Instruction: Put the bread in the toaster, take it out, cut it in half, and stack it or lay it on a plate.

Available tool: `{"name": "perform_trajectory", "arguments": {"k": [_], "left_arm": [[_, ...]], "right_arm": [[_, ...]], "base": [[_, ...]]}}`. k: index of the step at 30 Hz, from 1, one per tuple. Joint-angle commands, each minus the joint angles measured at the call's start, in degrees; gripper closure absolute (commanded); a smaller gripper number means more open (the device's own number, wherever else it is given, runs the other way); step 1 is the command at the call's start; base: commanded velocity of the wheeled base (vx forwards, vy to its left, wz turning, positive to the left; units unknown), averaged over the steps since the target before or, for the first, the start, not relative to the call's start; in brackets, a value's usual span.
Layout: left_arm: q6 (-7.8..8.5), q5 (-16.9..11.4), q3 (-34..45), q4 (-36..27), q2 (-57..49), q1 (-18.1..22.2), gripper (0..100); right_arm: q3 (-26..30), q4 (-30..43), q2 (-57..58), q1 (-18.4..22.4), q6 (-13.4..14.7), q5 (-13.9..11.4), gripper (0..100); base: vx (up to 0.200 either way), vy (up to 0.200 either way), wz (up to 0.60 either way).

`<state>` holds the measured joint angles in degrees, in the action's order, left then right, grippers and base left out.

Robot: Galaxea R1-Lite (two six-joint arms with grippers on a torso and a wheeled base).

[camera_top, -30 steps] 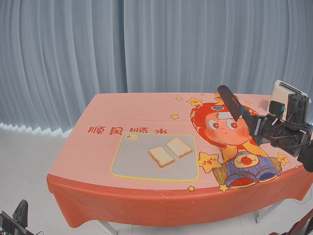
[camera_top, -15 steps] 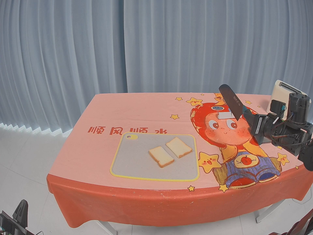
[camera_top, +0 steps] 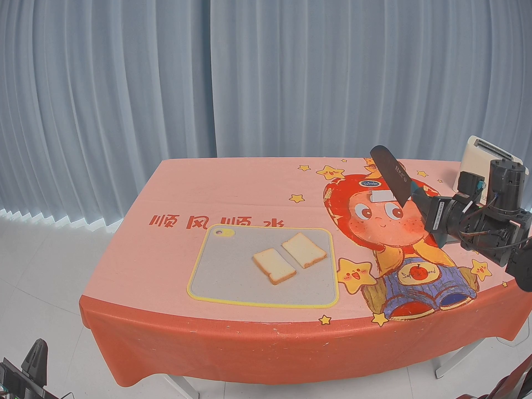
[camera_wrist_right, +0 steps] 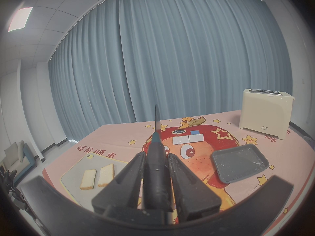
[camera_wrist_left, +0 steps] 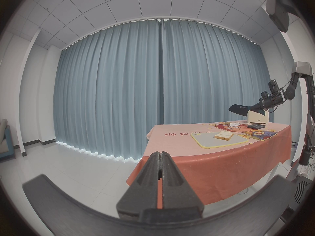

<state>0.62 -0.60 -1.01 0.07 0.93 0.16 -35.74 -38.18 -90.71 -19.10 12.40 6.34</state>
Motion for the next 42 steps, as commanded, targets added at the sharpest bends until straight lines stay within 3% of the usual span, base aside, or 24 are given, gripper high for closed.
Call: {"name": "perform_trajectory", "arguments": {"k": [1,13,23,29,42], "left_arm": [[-0.01,-0.02,1.01,0.01,-0.49,0.02,100],[-0.01,-0.02,1.01,0.01,-0.49,0.02,100],[-0.01,-0.02,1.01,0.01,-0.49,0.02,100],[-0.01,-0.02,1.01,0.10,-0.49,0.02,100],[-0.01,-0.02,1.01,0.01,-0.49,0.02,100]], "right_arm": [[0.15,0.04,-0.08,-0.06,-0.09,-0.01,100],[0.06,0.04,-0.78,0.47,0.17,-0.01,100],[-0.56,-0.05,-3.51,3.46,0.08,-0.01,100],[-1.17,-0.05,-3.77,6.01,0.08,-3.53,100],[-1.17,-0.05,-4.56,6.18,-0.27,-3.61,100]], "base": [[0.000,0.000,0.00],[0.000,0.000,0.00],[0.000,0.000,0.00],[0.000,0.000,0.00],[0.000,0.000,0.00]]}}
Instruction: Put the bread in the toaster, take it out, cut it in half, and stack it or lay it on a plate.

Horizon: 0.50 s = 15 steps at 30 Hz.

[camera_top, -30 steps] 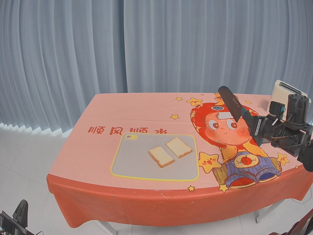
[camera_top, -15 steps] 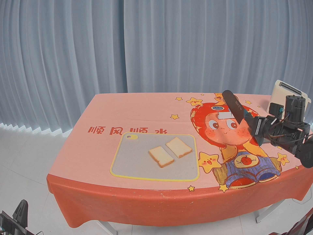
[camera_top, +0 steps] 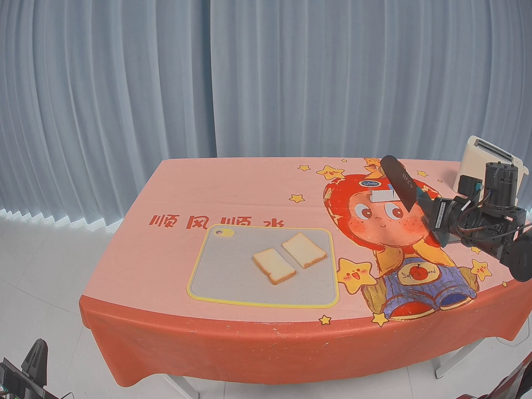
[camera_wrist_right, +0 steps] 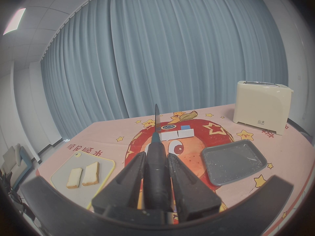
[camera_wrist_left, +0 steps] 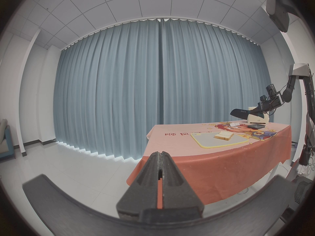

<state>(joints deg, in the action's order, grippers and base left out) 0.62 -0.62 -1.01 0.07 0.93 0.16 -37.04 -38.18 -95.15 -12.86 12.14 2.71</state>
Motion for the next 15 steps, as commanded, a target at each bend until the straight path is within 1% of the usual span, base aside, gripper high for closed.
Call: {"name": "perform_trajectory", "arguments": {"k": [1,10,15], "left_arm": [[-0.01,0.01,1.01,0.01,-0.49,0.02,100],[-0.01,0.01,1.01,0.01,-0.49,0.02,100],[-0.01,0.01,1.01,0.01,-0.49,0.02,100]], "right_arm": [[0.12,-0.05,-0.13,-0.06,0.07,0.11,100],[-0.14,-0.05,0.23,0.38,0.25,0.02,100],[-0.32,-0.05,-0.21,1.44,0.16,-0.07,100]], "base": [[0.000,0.000,0.00],[0.000,0.000,0.00],[0.000,0.000,0.00]]}}
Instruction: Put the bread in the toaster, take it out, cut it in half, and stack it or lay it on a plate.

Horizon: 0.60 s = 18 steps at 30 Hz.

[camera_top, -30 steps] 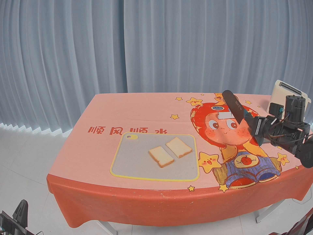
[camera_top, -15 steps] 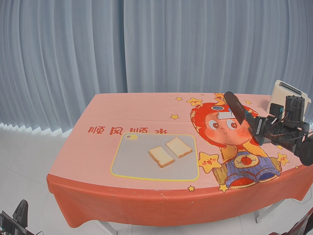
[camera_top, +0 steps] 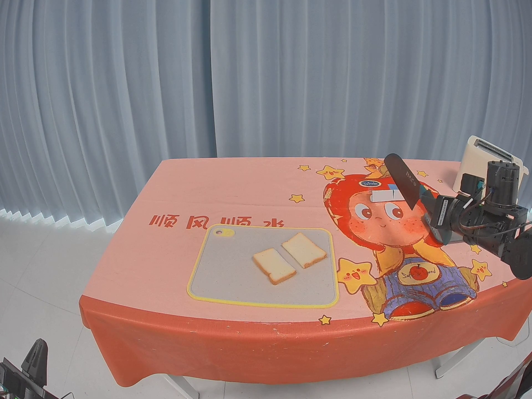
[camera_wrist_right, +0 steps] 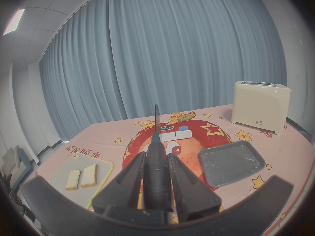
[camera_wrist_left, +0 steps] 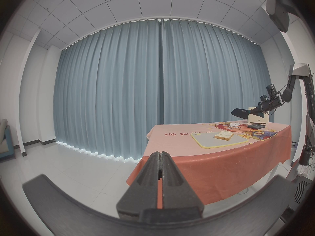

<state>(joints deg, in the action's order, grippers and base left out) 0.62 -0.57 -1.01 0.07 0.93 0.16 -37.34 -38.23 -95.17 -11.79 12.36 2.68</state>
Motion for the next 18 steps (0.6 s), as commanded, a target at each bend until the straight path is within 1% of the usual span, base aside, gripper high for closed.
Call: {"name": "perform_trajectory", "arguments": {"k": [1,18], "left_arm": [[-0.01,-0.04,1.01,0.01,-0.49,0.02,100],[-0.01,-0.04,1.01,0.01,-0.49,0.02,100]], "right_arm": [[-0.01,0.00,-0.28,0.36,-0.06,-0.05,100],[-0.01,0.00,-0.54,0.19,-0.23,0.04,100]], "base": [[0.000,0.000,0.00],[0.000,0.000,0.00]]}}
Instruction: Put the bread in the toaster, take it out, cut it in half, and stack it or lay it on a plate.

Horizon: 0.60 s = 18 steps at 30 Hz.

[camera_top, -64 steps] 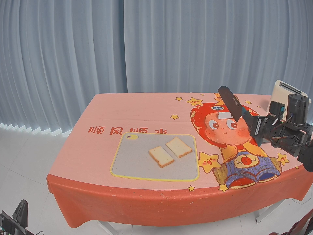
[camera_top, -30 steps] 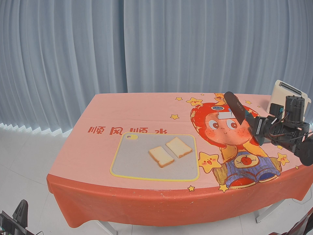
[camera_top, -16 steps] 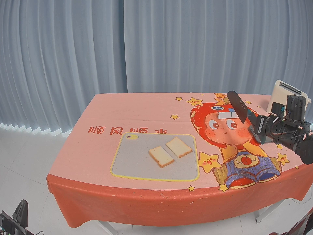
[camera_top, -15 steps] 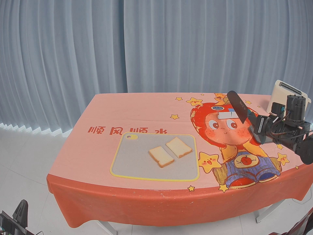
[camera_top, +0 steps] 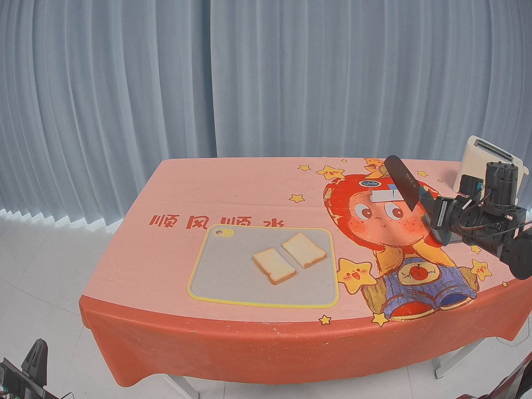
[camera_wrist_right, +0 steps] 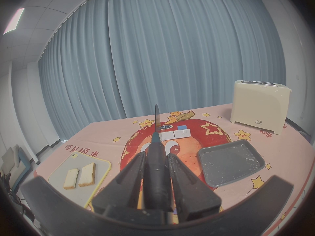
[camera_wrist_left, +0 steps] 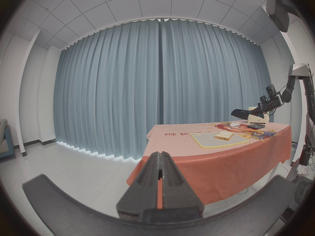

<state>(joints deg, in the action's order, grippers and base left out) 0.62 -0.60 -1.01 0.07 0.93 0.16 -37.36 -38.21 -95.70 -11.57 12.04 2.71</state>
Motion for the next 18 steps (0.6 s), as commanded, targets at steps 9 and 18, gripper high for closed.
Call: {"name": "perform_trajectory", "arguments": {"k": [9,18], "left_arm": [[-0.01,-0.02,1.01,0.01,-0.49,0.02,100],[-0.01,-0.02,1.01,0.01,-0.49,0.02,100]], "right_arm": [[-0.08,-0.03,-0.46,0.32,0.26,-0.07,100],[-0.08,-0.03,-2.57,2.87,-0.18,-3.15,100]], "base": [[0.000,0.000,0.00],[0.000,0.000,0.00]]}}
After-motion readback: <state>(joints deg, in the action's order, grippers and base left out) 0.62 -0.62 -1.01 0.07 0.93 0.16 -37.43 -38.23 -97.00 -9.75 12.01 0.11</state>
